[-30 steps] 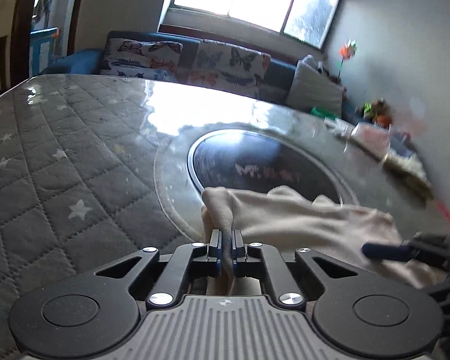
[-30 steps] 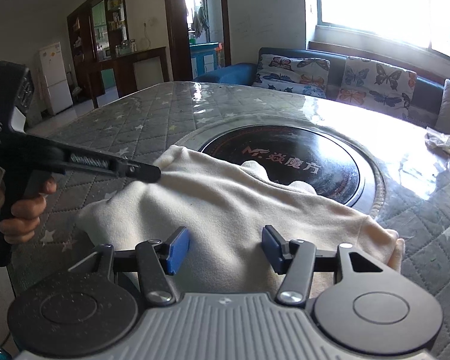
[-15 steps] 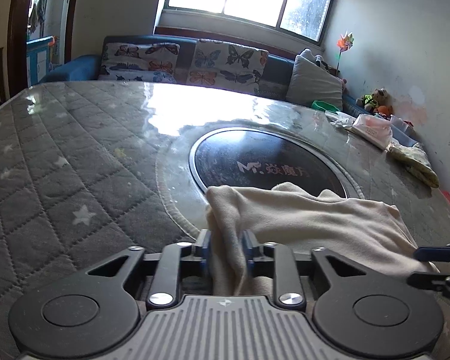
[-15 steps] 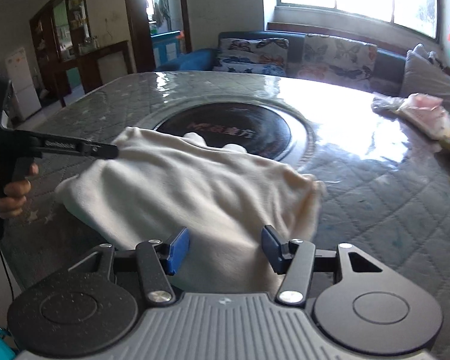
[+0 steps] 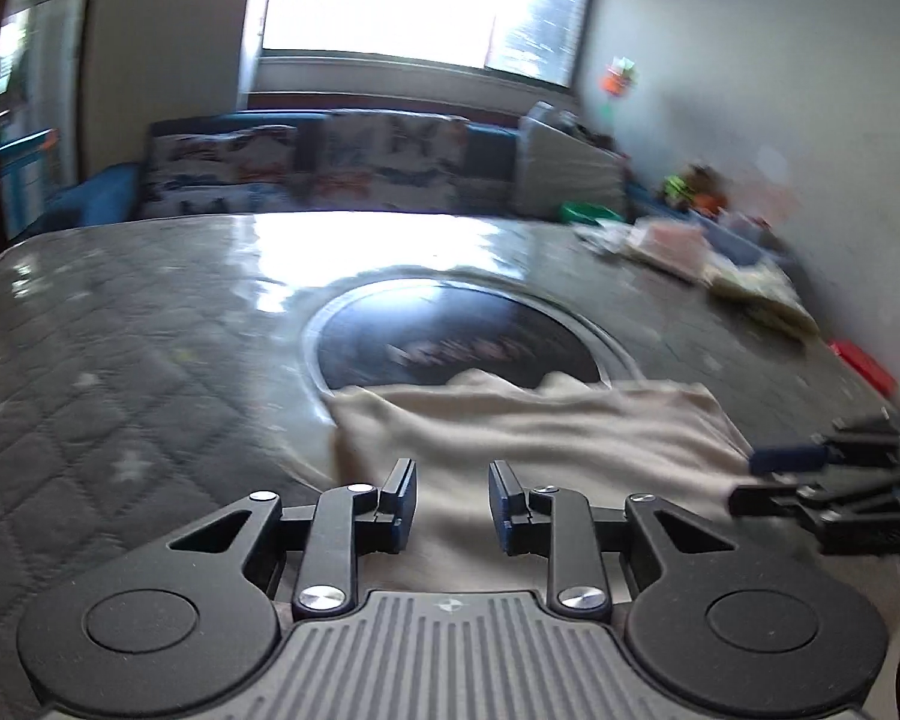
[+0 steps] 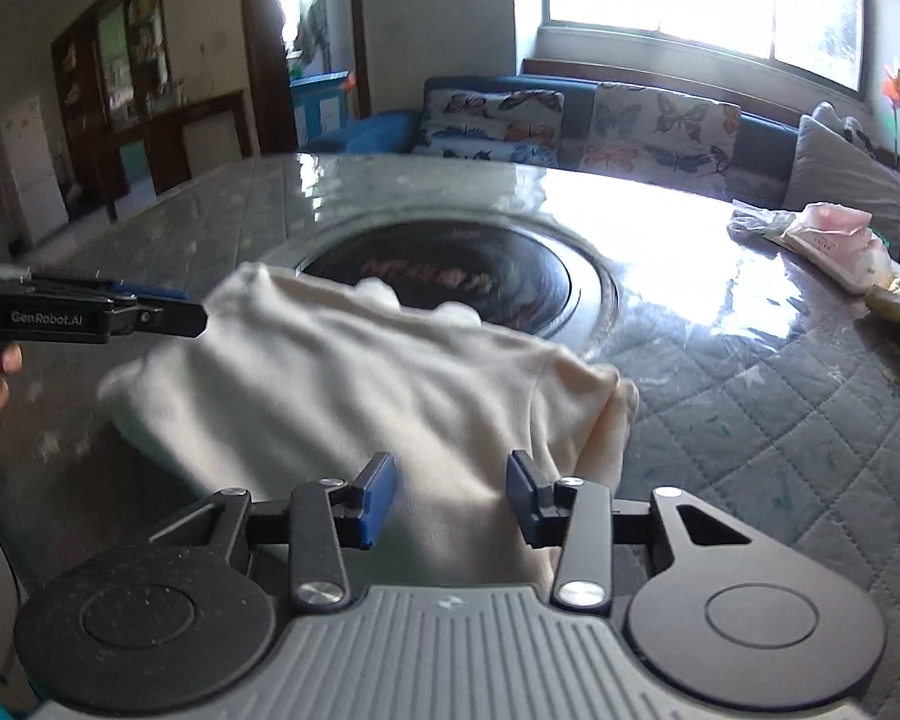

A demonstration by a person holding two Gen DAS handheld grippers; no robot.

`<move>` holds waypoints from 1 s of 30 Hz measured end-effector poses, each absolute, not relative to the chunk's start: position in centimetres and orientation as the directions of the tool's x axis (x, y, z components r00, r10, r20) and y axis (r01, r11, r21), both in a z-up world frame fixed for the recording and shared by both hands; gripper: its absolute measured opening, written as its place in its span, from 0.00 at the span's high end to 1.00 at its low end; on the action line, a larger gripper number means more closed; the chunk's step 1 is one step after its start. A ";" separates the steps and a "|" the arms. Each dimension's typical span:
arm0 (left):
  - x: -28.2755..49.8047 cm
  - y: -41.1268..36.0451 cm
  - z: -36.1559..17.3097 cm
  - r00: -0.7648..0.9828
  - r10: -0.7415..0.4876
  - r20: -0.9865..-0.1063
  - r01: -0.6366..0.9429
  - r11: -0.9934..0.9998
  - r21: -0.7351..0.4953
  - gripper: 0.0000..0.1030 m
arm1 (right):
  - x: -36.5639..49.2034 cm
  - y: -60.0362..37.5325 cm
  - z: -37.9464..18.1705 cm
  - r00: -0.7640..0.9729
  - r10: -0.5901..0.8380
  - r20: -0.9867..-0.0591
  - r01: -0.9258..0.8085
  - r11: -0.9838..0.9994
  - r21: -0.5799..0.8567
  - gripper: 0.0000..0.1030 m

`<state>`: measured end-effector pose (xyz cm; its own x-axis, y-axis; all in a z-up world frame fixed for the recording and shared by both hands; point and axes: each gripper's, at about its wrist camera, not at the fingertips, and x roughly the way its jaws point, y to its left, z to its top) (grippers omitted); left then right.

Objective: Fold clothes

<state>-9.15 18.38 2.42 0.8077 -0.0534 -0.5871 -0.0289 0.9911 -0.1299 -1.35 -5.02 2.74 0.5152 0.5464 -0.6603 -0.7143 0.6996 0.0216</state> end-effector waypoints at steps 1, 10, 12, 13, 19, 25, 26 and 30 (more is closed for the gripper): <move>-9.1 18.0 2.0 0.800 -0.053 -0.598 -0.016 0.994 -0.110 0.72 | -1.5 -5.1 2.6 0.520 0.536 -0.664 -0.717 0.697 0.001 0.61; -10.8 17.3 1.6 0.786 -0.061 -0.615 0.032 0.998 -0.059 0.72 | -2.7 -4.9 4.0 0.535 0.555 -0.637 -0.749 0.661 -0.054 0.60; -11.4 17.2 1.4 0.779 -0.065 -0.623 0.041 0.998 -0.052 0.72 | -3.0 -4.4 3.8 0.512 0.575 -0.638 -0.765 0.643 -0.035 0.60; -11.7 17.2 1.2 0.773 -0.062 -0.632 0.041 0.998 -0.048 0.72 | -3.1 -4.0 3.4 0.499 0.576 -0.648 -0.773 0.634 -0.032 0.60; -12.8 17.6 0.8 0.759 -0.060 -0.648 0.032 0.998 -0.054 0.70 | -3.6 -3.6 2.9 0.489 0.566 -0.663 -0.785 0.618 -0.051 0.60; -13.6 17.7 0.7 0.755 -0.052 -0.653 0.031 0.999 -0.044 0.65 | -4.1 -2.8 3.3 0.455 0.602 -0.657 -0.818 0.574 -0.040 0.54; -13.7 17.9 0.8 0.754 -0.058 -0.655 0.029 0.998 -0.055 0.65 | -4.2 -2.5 3.0 0.444 0.599 -0.667 -0.824 0.565 -0.041 0.54; -13.4 18.8 2.0 0.759 -0.078 -0.646 0.012 0.994 -0.105 0.62 | -3.9 -2.2 3.0 0.426 0.606 -0.672 -0.832 0.554 -0.028 0.54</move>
<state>-13.40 18.76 2.02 0.7594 -0.0775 -0.6460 0.0122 0.9944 -0.1051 -3.89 -2.24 3.02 0.4256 0.6059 -0.6721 -0.8323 0.5537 -0.0279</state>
